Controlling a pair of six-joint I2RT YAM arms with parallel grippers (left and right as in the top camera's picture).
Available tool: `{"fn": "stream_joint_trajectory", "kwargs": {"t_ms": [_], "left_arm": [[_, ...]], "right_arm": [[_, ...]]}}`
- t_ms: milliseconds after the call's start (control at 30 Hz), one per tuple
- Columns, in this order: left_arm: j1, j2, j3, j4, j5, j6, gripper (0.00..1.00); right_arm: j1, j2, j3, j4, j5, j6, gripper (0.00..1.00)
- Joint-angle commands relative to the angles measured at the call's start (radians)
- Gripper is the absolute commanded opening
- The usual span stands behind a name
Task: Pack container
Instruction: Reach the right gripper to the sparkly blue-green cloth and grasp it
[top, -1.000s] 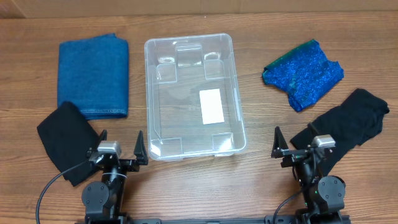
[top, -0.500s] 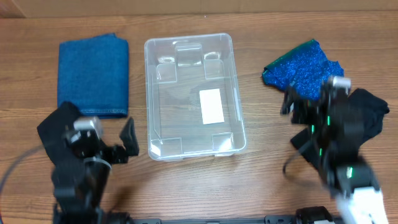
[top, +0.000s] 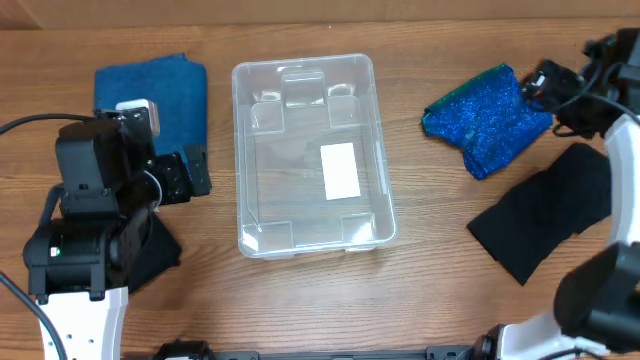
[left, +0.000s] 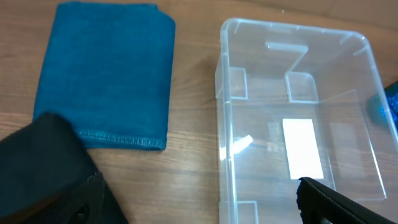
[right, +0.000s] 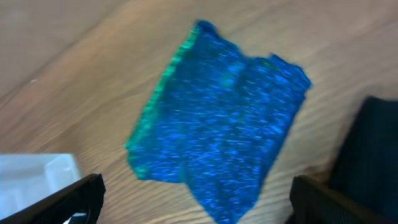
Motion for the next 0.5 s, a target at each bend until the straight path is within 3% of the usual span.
{"fn": "stream_joint_trajectory", "kwargs": {"t_ms": [0, 467], "left_arm": [[-0.001, 0.005, 0.029, -0.001, -0.008, 0.02, 1.0], [-0.001, 0.005, 0.029, 0.0, -0.015, 0.02, 1.0]], "right_arm": [[-0.072, 0.127, 0.024, -0.029, -0.071, 0.005, 1.0], [-0.075, 0.414, 0.017, 0.01, -0.225, 0.004, 1.0]]}}
